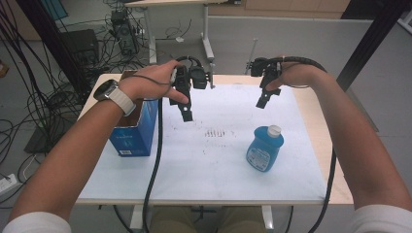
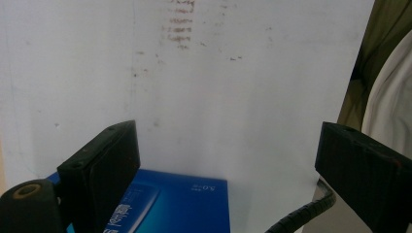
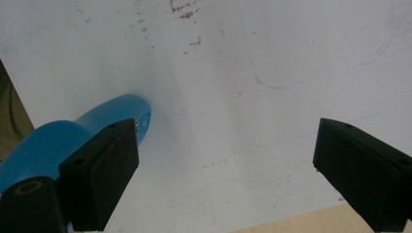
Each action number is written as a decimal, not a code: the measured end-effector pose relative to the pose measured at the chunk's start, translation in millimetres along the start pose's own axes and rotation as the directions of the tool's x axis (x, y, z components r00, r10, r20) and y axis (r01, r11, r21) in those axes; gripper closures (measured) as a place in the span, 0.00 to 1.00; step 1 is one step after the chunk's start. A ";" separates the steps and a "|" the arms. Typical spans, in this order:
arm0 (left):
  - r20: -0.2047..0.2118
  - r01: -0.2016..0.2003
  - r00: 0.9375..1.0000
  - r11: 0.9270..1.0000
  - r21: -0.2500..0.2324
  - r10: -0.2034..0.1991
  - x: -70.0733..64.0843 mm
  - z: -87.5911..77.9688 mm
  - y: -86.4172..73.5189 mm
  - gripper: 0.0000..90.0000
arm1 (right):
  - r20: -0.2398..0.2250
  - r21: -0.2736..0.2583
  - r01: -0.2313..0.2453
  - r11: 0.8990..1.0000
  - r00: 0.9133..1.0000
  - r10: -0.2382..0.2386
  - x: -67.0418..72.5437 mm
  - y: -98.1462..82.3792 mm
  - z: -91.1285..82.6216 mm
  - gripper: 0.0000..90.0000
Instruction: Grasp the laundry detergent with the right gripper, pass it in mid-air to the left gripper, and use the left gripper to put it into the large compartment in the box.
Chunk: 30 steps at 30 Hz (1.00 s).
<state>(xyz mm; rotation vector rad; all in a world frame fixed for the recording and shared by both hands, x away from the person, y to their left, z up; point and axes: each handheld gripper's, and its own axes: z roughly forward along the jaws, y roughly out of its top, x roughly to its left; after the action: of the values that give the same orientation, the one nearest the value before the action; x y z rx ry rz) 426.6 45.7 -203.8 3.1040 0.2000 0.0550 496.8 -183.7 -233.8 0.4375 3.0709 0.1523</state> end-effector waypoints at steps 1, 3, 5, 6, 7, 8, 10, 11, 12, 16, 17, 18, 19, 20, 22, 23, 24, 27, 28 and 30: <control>-0.001 0.002 1.000 1.000 -0.001 -0.002 0.0 0.1 0.0 0.10 | 0.001 0.001 0.001 1.000 1.000 -0.001 -0.2 -0.2 -0.4 0.10; 0.001 0.002 1.000 1.000 0.003 -0.002 0.2 0.2 -0.1 0.10 | 0.001 0.001 -0.004 1.000 1.000 0.004 -0.5 -1.2 0.0 0.10; -0.002 0.009 1.000 1.000 -0.001 -0.009 0.5 1.6 -0.7 0.10 | 0.001 -0.002 -0.003 1.000 1.000 0.003 -0.6 -1.3 0.7 0.10; -0.002 0.009 1.000 1.000 -0.001 -0.009 0.5 1.6 -0.7 0.10 | 0.001 -0.002 -0.003 1.000 1.000 0.003 -0.6 -1.3 0.7 0.10; -0.001 0.009 1.000 1.000 -0.001 -0.009 0.7 1.7 -0.8 0.10 | 0.001 0.004 0.001 1.000 1.000 -0.001 -0.6 -0.9 0.4 0.10; 0.000 0.008 1.000 1.000 0.000 -0.008 1.0 1.5 -0.9 0.10 | 0.001 0.005 0.000 1.000 1.000 0.000 -0.5 -0.8 0.5 0.10; 0.000 0.010 1.000 1.000 -0.002 -0.010 1.1 1.8 -1.0 0.10 | 0.002 0.004 0.002 1.000 1.000 -0.002 -0.3 -0.6 0.3 0.10; 0.000 0.011 1.000 1.000 0.000 -0.011 1.2 1.8 -1.0 0.10 | 0.002 0.001 0.007 1.000 1.000 -0.007 0.1 -0.3 0.3 0.10; 0.000 0.012 1.000 1.000 0.001 -0.012 1.3 1.8 -1.0 0.10 | 0.002 0.001 0.007 1.000 1.000 -0.007 0.1 -0.3 0.3 0.10; -0.001 0.013 1.000 1.000 -0.001 -0.013 1.5 2.2 -1.6 0.10 | 0.001 0.003 0.006 1.000 1.000 -0.006 1.1 -0.2 -1.4 0.10; -0.002 0.014 1.000 1.000 -0.003 -0.014 1.5 2.3 -1.8 0.10 | 0.002 -0.001 0.007 1.000 1.000 -0.007 1.1 -0.6 -1.4 0.10; -0.003 0.015 1.000 1.000 -0.004 -0.015 1.5 2.4 -1.9 0.10 | 0.003 -0.002 -0.001 1.000 1.000 0.001 1.6 -0.9 -1.8 0.10; -0.003 0.015 1.000 1.000 -0.003 -0.015 1.6 2.1 -1.8 0.10 | 0.000 -0.004 0.000 1.000 1.000 0.000 1.4 -1.6 -2.0 0.10; -0.002 0.015 1.000 1.000 -0.004 -0.015 1.6 2.0 -1.7 0.10 | 0.001 0.004 -0.001 1.000 1.000 0.001 1.2 -1.8 -2.9 0.10; -0.003 0.014 1.000 1.000 -0.005 -0.014 1.0 2.1 -1.3 0.10 | 0.001 0.001 -0.005 1.000 1.000 0.005 1.4 -2.8 -3.5 0.10; -0.004 0.017 1.000 1.000 -0.009 -0.017 0.8 2.4 -1.3 0.10 | 0.001 -0.002 -0.008 1.000 1.000 0.008 2.0 -3.4 -3.6 0.10; -0.006 0.016 1.000 1.000 -0.008 -0.016 0.7 2.5 -1.1 0.10 | 0.000 -0.007 -0.007 1.000 1.000 0.007 2.1 -4.0 -3.6 0.10; -0.008 0.015 1.000 1.000 -0.009 -0.015 0.7 2.7 -0.5 0.10 | 0.003 -0.006 -0.013 1.000 1.000 0.013 3.6 -5.7 -6.2 0.10; -0.007 0.016 1.000 1.000 -0.009 -0.016 0.5 2.7 -0.3 0.10 | 0.002 -0.011 -0.011 1.000 1.000 0.011 4.0 -6.4 -7.0 0.10; -0.007 0.017 1.000 1.000 -0.011 -0.017 -0.1 2.7 0.2 0.10 | 0.007 -0.017 -0.014 1.000 1.000 0.015 5.3 -7.7 -8.7 0.10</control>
<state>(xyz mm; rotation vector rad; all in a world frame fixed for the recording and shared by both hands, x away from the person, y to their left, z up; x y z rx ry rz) 426.5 45.4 -206.5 3.0916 0.2260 0.0668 489.1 -190.4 -226.0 0.4586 3.0579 0.1774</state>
